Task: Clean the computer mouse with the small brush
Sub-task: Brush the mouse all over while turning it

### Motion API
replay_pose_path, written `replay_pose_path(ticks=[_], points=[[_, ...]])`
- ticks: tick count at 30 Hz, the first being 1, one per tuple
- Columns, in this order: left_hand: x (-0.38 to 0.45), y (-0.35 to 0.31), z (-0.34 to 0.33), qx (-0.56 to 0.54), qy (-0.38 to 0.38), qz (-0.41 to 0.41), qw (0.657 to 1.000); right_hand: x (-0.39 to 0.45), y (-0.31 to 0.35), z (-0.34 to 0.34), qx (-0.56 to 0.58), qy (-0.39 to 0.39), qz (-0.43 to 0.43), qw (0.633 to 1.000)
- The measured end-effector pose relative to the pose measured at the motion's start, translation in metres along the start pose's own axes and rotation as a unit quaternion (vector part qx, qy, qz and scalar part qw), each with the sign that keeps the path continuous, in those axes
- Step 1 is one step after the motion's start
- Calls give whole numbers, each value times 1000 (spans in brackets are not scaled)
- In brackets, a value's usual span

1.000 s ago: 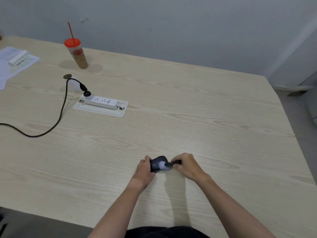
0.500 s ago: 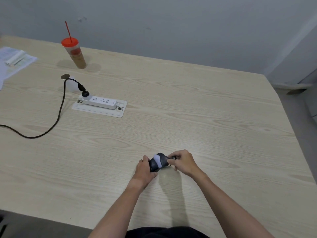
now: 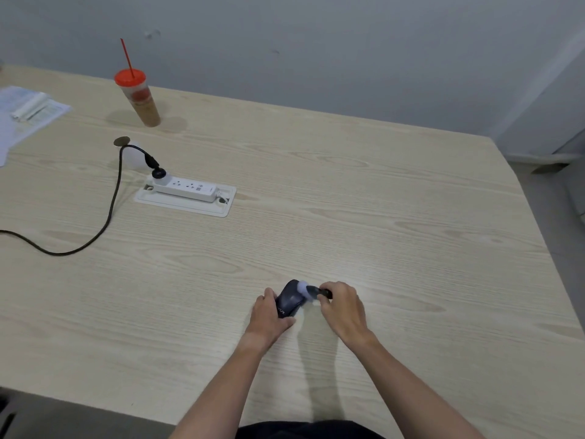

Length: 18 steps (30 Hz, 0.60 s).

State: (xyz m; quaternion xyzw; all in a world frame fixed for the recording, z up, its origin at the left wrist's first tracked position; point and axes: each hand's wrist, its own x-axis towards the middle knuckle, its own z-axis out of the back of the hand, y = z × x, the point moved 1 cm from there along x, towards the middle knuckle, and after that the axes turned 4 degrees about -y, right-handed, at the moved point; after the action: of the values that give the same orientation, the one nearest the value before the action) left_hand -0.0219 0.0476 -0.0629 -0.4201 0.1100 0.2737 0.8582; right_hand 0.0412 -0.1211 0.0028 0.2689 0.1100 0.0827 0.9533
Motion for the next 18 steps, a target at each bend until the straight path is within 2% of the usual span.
replay_pose_path(ticks=[1,3,5,6,10,11,13,15,16,18], points=[[0,0,-1,1,-1,0,1000,0,-1,1,16,4,9,1000],[0,-1,-1,-4,-3,-3,1000,-1,-1,2,72,74,24,994],[0,0,0,-3,-5,-11,1000,-3,-3,0,82,130,20,988],[0,0,0,3,-5,-15,1000,-3,-6,-1,76,117,7,990],[-3,-2,2,33,-6,-23,999,-2,-14,1,69,-35,-46,996],[-4,-3,2,34,-5,-23,999,-2,-13,1,89,-35,-41,995],[-5,-4,3,28,-1,-19,999,-2,-7,3,134,19,-16,991],[-5,-5,4,23,4,-11,1000,-3,-4,1,115,66,7,991],[-4,-5,5,24,5,-9,1000,-3,-5,-1,91,57,4,994],[-5,-6,7,24,11,-3,1000,-1,-8,-2,74,-17,-35,997]])
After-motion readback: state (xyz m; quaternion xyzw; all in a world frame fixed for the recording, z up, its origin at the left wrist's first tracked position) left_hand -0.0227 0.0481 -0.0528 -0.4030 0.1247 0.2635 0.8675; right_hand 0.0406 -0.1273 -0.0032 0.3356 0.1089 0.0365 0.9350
